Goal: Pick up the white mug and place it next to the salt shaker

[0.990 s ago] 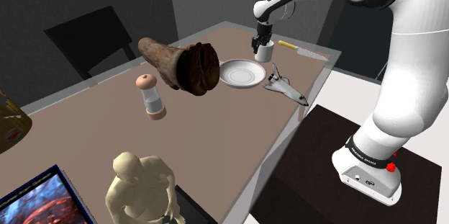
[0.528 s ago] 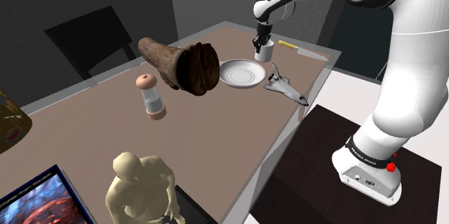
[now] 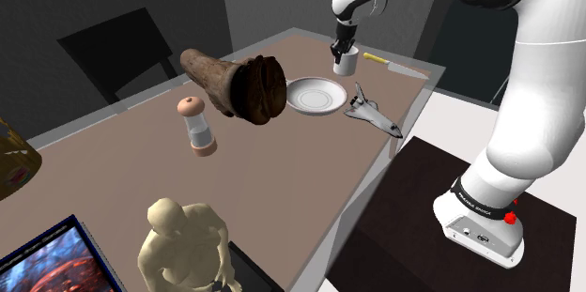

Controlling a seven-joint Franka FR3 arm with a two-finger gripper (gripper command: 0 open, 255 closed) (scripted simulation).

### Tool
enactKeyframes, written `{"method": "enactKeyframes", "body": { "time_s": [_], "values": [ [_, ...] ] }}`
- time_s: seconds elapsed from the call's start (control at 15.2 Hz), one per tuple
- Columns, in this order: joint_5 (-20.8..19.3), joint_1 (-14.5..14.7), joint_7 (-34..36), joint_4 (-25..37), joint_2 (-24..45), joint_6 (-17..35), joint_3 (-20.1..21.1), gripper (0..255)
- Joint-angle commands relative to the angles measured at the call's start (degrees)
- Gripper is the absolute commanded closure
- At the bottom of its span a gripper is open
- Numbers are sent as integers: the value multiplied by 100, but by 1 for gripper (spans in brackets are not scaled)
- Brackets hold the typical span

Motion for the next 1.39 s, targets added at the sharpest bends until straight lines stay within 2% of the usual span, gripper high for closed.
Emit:
{"method": "enactKeyframes", "body": {
  "time_s": [0.0, 1.32],
  "values": [
    [-22, 8, 19, 71, -61, -129, -8, 255],
    [-152, 18, 121, 1080, -451, -1519, -60, 255]
  ]
}}
